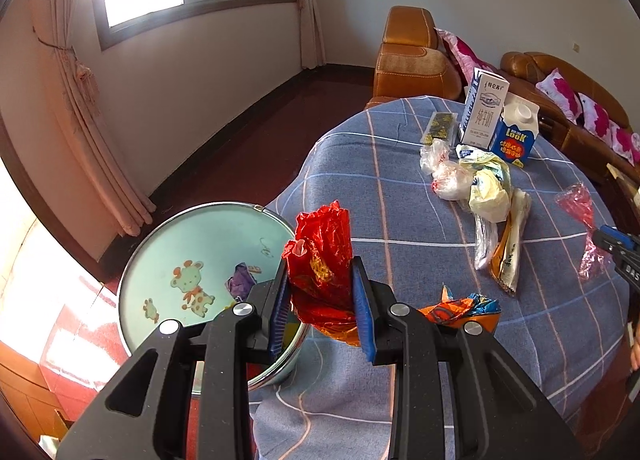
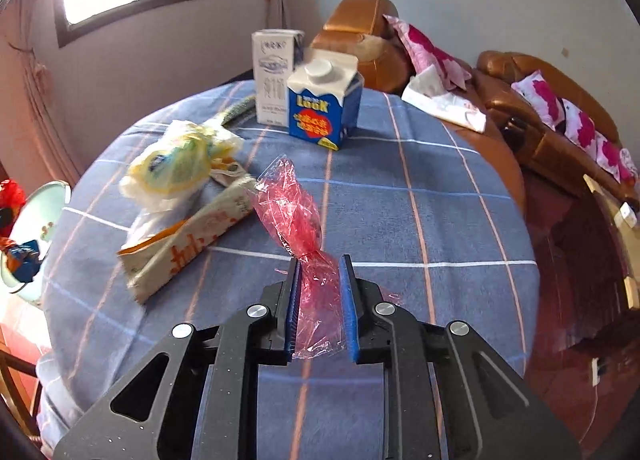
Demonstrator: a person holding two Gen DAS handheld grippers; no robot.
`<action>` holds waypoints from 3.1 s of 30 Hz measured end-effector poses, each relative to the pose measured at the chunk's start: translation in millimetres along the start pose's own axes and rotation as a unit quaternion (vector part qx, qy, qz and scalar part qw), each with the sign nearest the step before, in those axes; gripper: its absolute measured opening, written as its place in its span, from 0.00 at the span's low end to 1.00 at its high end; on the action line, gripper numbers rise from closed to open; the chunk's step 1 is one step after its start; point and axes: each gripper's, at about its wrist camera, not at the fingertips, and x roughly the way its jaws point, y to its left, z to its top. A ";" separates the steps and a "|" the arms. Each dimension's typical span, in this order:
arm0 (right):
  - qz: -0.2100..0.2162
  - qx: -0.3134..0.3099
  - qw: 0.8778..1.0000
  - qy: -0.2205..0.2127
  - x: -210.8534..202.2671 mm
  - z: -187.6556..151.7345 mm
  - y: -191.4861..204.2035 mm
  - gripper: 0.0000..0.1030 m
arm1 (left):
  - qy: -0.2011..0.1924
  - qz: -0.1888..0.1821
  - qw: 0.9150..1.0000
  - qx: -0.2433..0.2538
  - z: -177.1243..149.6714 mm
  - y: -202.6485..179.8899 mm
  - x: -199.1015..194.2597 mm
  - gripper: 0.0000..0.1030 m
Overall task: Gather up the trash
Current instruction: 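Grasp the red chip bag with the left gripper while the right grasps the pink plastic bag, then carry the red chip bag and pink bag over the bin and open both grippers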
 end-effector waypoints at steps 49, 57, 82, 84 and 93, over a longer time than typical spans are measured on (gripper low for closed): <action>0.177 -0.170 0.969 -0.037 -20.1 16.4 264.8 0.19 | 0.014 0.111 0.988 -0.108 -42.2 142.2 -9.0 0.28; 0.187 -0.181 0.965 -0.037 -9.3 22.9 294.6 0.19 | 0.025 0.117 0.987 -0.112 -40.1 149.6 3.2 0.28; 0.193 -0.172 0.965 0.034 70.6 32.9 339.0 0.20 | 0.081 0.110 0.988 -0.072 -30.4 145.4 78.4 0.28; 0.193 -0.175 0.965 0.036 74.7 33.1 341.6 0.20 | 0.086 0.111 0.988 -0.070 -31.3 145.2 82.4 0.28; 0.214 -0.170 0.960 0.063 95.4 33.8 352.6 0.25 | 0.102 0.110 0.986 -0.072 -38.3 150.9 95.1 0.29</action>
